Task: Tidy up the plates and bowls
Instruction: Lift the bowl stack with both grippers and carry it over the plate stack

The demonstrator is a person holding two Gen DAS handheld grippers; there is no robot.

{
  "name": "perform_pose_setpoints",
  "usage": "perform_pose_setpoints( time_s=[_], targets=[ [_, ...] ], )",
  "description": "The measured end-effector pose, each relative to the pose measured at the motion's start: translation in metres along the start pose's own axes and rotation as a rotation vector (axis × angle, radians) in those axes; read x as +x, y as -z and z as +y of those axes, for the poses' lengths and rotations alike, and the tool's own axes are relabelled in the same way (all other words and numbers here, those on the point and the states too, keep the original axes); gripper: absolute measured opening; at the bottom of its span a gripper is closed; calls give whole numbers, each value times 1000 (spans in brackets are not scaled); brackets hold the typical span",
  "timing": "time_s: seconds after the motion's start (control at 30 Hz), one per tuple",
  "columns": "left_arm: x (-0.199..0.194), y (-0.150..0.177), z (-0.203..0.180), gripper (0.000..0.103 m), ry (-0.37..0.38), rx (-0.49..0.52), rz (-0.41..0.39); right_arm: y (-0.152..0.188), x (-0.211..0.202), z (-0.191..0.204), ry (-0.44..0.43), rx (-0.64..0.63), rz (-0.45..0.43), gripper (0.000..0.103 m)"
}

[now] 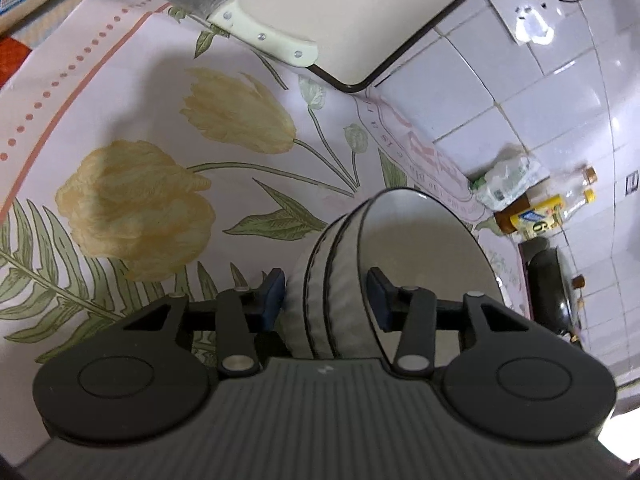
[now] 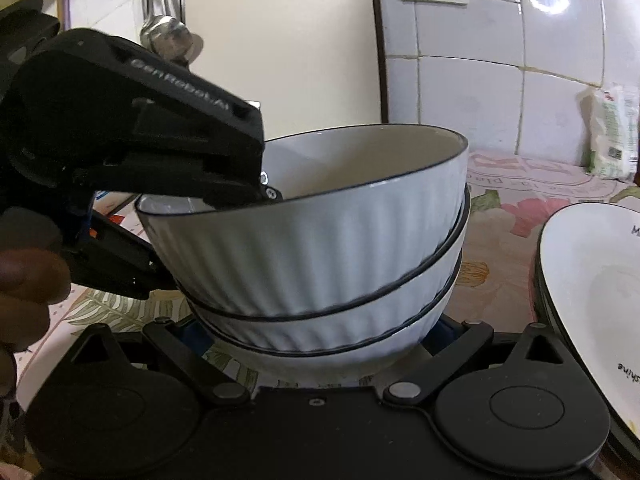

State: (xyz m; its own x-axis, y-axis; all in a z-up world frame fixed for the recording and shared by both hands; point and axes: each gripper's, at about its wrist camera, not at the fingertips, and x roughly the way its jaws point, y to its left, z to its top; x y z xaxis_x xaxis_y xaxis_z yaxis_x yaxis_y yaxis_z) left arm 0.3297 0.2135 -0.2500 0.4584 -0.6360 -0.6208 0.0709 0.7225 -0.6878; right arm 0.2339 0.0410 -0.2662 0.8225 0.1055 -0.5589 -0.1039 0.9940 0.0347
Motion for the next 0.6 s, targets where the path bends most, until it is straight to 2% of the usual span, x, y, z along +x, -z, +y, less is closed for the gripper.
perform_pose_setpoints(
  time_s=[0.17, 0.6],
  targets=[
    [-8, 5, -4, 43, -28, 53, -13, 6, -9, -6, -58, -7, -11, 100],
    [-44, 15, -9, 43, -58, 45, -74, 14, -32, -6, -177, -61, -48, 100]
  ],
)
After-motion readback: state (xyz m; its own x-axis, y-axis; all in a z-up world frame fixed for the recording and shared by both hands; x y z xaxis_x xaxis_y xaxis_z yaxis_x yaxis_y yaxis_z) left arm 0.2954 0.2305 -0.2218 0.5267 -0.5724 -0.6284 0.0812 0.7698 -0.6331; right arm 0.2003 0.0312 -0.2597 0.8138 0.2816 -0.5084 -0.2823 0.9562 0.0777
